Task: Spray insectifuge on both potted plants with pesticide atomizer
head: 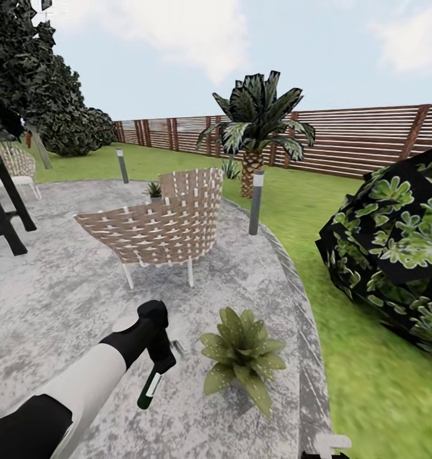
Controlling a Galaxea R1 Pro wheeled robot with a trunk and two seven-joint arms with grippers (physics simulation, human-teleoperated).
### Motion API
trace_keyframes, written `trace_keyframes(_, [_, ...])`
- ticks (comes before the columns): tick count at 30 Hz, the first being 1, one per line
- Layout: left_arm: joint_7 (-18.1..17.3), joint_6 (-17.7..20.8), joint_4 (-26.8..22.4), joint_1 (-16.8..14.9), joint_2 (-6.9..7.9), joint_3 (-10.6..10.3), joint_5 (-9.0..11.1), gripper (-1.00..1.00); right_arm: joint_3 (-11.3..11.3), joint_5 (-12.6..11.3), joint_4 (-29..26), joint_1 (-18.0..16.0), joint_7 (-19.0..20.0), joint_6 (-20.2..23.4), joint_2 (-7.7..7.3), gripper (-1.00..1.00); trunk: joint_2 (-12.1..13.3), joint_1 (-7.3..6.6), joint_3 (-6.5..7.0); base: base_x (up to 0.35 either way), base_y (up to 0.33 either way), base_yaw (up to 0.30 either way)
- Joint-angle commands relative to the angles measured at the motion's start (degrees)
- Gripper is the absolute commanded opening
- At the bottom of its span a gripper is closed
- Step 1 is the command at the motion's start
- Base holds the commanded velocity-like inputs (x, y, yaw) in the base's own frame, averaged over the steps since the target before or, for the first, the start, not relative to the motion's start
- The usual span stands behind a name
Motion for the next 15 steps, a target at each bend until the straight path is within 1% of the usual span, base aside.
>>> trace_keyframes(1, [-0.6, 0.5, 0.0, 0.0, -0.08, 0.0, -0.6, -1.0, -0.5, 0.6, 0.1, 0.0, -0.1, -0.2, 0.02, 1.0, 0.0, -0.04, -0.05, -0.208, -0.209, 0.222])
trace_keyframes(3, [-0.6, 0.5, 0.0, 0.0, -0.21, -0.1, -0.6, -1.0, -0.5, 0.6, 0.1, 0.0, -0.1, -0.2, 0.04, 1.0, 0.0, -0.04, -0.05, -0.102, -0.24, 0.201])
trace_keyframes(5, [-0.6, 0.5, 0.0, 0.0, -0.25, -0.1, -0.6, -1.0, -0.5, 0.6, 0.1, 0.0, -0.1, -0.2, 0.04, 1.0, 0.0, -0.04, -0.05, -0.023, -0.265, 0.097])
trace_keyframes(10, [-0.6, 0.5, 0.0, 0.2, -0.13, 0.0, -0.5, -1.0, -0.5, 0.6, 0.1, 0.0, -0.1, -0.2, 0.04, 1.0, 0.0, -0.04, -0.05, -0.004, -0.269, 0.017])
trace_keyframes(12, [-0.6, 0.4, 0.0, 1.4, 0.23, 0.2, -0.5, -1.0, -0.5, 0.5, 0.0, -0.1, 0.0, -0.2, 0.04, 1.0, 0.0, -0.04, -0.05, 0.0, -0.119, 0.001])
trace_keyframes(13, [-0.6, 0.3, 0.0, 2.3, 0.4, 0.7, -0.5, -1.0, -0.5, 0.5, 0.0, 0.0, 0.0, -0.3, 0.04, 1.0, 0.0, -0.04, -0.05, 0.0, -0.033, 0.0])
trace_keyframes(15, [-0.5, 0.0, 0.0, 2.9, 0.71, 2.5, -0.5, -1.0, -0.5, 0.4, 0.0, 0.0, 0.0, -0.3, 0.15, 1.0, 0.0, -0.04, -0.05, 0.0, -0.011, 0.059])
